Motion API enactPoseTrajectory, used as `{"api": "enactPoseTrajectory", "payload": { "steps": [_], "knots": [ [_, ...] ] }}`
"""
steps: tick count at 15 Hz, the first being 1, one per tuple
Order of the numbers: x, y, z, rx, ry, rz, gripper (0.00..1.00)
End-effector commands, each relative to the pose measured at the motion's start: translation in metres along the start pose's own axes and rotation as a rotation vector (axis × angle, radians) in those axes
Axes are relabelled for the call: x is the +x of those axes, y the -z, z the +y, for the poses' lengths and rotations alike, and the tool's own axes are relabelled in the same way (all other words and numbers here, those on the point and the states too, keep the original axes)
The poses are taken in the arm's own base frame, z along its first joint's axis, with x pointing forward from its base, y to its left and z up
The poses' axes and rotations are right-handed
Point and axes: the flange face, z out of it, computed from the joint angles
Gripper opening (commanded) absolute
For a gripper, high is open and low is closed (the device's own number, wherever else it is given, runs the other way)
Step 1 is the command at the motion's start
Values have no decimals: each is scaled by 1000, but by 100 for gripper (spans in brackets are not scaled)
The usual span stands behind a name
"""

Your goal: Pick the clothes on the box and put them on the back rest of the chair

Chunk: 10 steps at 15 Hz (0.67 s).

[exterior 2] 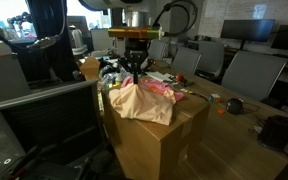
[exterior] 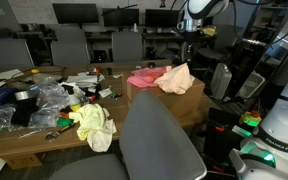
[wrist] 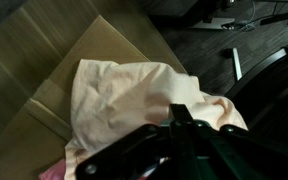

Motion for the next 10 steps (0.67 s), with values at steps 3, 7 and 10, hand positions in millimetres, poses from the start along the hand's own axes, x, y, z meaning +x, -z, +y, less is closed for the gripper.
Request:
{"api": "enactPoseTrajectory", "payload": {
  "steps": [3,7,10],
  "knots": [
    [-64,63,-38,-111,163,150,0],
    [-108,116,-68,-216,281,248,0],
    [-134,151,-93,-282,380,317,0]
  ]
}}
